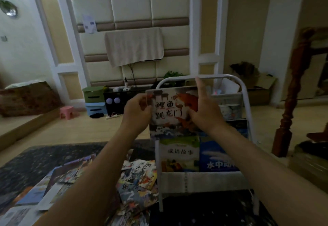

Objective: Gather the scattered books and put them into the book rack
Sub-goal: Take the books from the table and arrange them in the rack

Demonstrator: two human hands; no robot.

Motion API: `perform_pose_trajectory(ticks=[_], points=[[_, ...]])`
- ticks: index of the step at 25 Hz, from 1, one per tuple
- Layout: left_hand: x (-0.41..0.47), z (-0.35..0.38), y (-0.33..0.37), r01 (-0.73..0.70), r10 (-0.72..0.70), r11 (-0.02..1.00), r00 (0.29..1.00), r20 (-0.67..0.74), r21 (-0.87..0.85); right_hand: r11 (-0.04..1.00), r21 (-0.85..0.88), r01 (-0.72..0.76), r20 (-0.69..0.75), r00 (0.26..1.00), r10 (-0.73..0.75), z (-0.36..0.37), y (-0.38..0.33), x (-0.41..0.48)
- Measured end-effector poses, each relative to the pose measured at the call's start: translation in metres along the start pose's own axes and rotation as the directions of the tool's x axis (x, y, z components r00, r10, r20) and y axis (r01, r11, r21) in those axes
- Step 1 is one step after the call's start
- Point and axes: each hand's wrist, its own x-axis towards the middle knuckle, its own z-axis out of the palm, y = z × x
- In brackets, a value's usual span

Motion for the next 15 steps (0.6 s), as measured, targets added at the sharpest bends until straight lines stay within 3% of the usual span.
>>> perform_pose_trajectory(ticks=[3,9,15], points=[[0.036,0.013,0.021,-0.110,0.130,0.973,0.988,-0.087,0.203,0.984,-0.158,0.080,-0.036,0.996,-0.087,-0.014,0.010,0.032],[0.064,0.044,0.010,-0.204,0.225,0.906,0.974,-0.013,0.372,0.973,-0.224,0.047,-0.013,0.999,-0.051,0.000,0.041,0.058],[0.059,0.066,-0.036,-0.156,0.154,0.860,0.987,0.044,0.487,0.886,-0.445,0.132,0.070,0.991,-0.112,0.033,0.065,0.045]])
